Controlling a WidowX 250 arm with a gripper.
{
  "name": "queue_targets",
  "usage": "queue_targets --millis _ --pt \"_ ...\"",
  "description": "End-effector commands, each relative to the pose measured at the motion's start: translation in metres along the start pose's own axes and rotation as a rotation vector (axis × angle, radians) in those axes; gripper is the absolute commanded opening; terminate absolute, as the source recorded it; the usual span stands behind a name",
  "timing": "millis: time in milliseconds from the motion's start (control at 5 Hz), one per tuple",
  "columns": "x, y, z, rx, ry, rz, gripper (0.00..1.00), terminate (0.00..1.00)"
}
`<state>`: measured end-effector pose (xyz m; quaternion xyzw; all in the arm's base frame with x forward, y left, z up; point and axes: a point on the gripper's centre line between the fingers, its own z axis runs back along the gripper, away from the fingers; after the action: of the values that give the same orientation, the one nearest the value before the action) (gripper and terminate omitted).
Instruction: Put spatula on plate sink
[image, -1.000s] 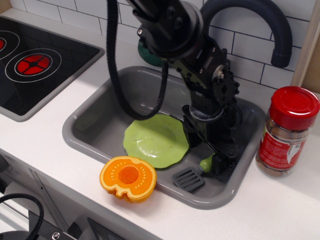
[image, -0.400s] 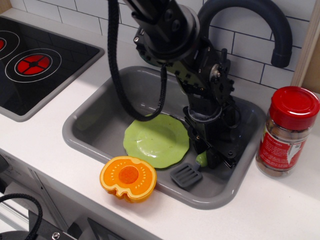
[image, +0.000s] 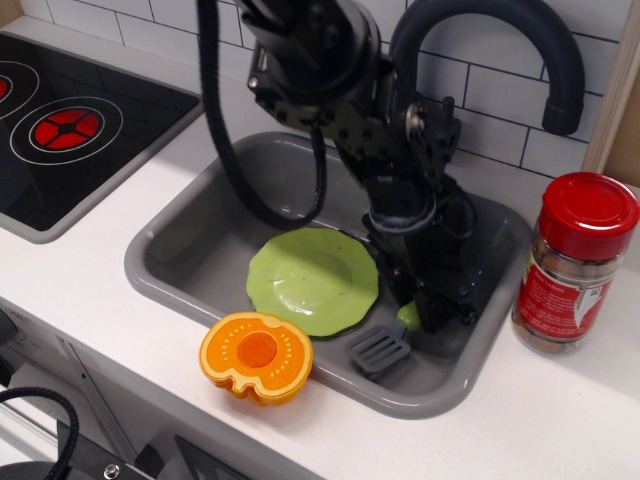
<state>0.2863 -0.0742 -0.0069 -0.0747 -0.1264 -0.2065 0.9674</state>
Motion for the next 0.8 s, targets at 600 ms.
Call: queue_targets --millis 600 --pt "-0.007 0.086 0.035 0.101 -0.076 0.131 0.00 0.00"
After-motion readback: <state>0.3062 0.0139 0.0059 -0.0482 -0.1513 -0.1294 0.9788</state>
